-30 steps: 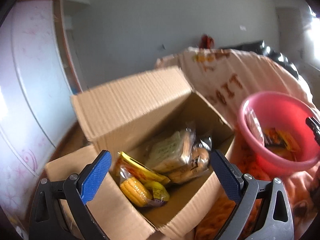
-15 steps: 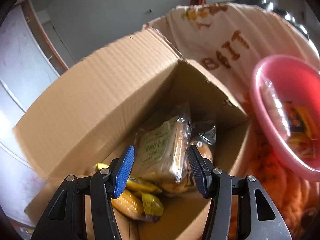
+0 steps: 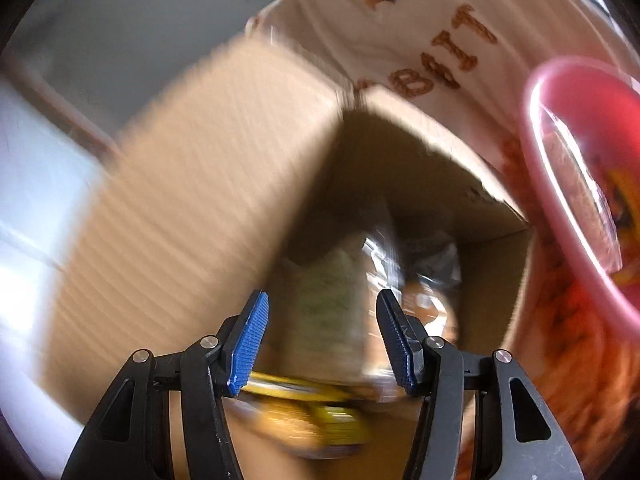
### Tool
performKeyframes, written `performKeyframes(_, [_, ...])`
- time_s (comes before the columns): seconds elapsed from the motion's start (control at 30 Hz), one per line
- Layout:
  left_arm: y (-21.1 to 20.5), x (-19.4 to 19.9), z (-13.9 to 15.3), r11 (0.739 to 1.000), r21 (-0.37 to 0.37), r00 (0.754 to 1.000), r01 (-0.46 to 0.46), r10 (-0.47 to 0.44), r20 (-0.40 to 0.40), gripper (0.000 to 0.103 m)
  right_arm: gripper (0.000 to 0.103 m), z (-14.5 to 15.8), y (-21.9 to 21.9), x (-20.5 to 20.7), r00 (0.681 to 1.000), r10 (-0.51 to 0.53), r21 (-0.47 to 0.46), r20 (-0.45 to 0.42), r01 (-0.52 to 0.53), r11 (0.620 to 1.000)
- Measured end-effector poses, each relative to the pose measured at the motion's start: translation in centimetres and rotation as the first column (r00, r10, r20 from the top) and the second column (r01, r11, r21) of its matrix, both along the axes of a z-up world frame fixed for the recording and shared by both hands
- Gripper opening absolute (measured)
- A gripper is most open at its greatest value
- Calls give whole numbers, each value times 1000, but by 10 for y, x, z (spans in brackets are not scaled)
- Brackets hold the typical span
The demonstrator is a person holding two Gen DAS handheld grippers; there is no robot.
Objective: Organize snacks
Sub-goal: 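Reach the left gripper into the box and grasp a clear-wrapped bread bar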
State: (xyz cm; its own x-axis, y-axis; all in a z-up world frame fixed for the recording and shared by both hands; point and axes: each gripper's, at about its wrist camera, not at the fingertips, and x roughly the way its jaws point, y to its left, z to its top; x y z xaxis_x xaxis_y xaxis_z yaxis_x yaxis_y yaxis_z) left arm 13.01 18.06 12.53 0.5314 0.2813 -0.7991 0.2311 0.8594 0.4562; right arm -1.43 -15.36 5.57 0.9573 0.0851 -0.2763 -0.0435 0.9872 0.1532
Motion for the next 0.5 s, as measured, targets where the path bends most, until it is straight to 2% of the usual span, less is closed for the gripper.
performKeyframes(0.03, [-4, 2, 14, 999, 11, 999, 41, -41, -12, 50, 46, 0, 2, 0, 1000, 5, -6, -3, -5, 1000])
performKeyframes(0.07, [-11, 3, 34, 997, 32, 997, 74, -75, 21, 50, 53, 0, 3, -1, 1000, 7, -12, -3, -7, 1000])
performKeyframes(0.13, [-20, 4, 64, 993, 58, 989, 100, -105, 108, 51, 55, 0, 8, -2, 1000, 5, -36, 11, -4, 999])
performKeyframes(0.2, [-23, 3, 71, 995, 11, 987, 97, -97, 127, 52, 55, 0, 13, -3, 1000, 6, -54, 19, -5, 999])
performKeyframes(0.27, [-23, -2, 59, 994, -33, 990, 103, -99, 104, 52, 55, 1, 17, -3, 1000, 7, -72, 22, -5, 997])
performKeyframes(0.33, [-23, -11, 29, 991, -47, 992, 121, -119, 49, 52, 55, 1, 19, -6, 1000, 9, -89, 30, -6, 996])
performKeyframes(0.37, [-24, -16, 15, 993, -28, 993, 119, -118, 32, 52, 55, 2, 20, -8, 999, 11, -94, 43, -7, 996])
performKeyframes(0.43, [-23, -23, -19, 994, 60, 996, 87, -87, 2, 52, 55, 3, 18, -13, 998, 16, -89, 62, -10, 996])
performKeyframes(0.5, [-20, -33, -31, 996, 65, 998, 67, -67, 2, 52, 56, 5, 16, -17, 996, 22, -73, 83, -16, 997])
